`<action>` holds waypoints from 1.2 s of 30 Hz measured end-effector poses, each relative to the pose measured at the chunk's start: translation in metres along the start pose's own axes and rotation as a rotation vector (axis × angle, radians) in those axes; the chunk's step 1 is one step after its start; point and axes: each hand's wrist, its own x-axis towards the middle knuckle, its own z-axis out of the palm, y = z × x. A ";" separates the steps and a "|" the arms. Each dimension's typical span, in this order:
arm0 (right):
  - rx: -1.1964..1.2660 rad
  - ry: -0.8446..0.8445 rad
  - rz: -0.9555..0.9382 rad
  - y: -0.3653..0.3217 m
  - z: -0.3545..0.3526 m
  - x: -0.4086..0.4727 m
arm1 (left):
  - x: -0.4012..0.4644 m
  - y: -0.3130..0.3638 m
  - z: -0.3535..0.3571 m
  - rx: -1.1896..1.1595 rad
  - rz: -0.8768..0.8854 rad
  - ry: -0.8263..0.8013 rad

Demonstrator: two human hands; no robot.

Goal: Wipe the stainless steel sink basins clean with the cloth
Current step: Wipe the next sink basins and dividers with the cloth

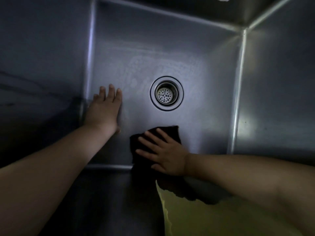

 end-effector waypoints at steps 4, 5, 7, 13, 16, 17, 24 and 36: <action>-0.006 0.016 -0.070 -0.005 -0.001 0.020 | 0.000 0.000 0.000 -0.011 0.005 0.010; -0.001 0.009 -0.084 -0.002 -0.001 0.017 | 0.000 0.000 0.000 -0.020 0.004 0.014; 0.010 -0.013 -0.113 0.005 0.000 0.003 | -0.001 0.000 -0.001 -0.033 0.002 0.020; -0.064 -0.015 -0.062 0.052 0.005 -0.071 | -0.001 0.003 -0.001 -0.028 -0.008 0.045; -0.086 -0.005 0.071 0.074 0.003 -0.082 | -0.002 0.004 -0.001 -0.045 -0.013 0.058; -0.087 -0.002 0.116 0.080 0.001 -0.081 | -0.002 0.004 -0.002 -0.051 -0.015 0.060; -0.054 0.017 0.541 0.145 -0.025 -0.051 | 0.000 0.004 0.003 -0.083 -0.009 0.095; 0.161 -0.238 0.828 0.077 -0.040 -0.061 | -0.005 0.006 -0.001 -0.011 0.012 0.051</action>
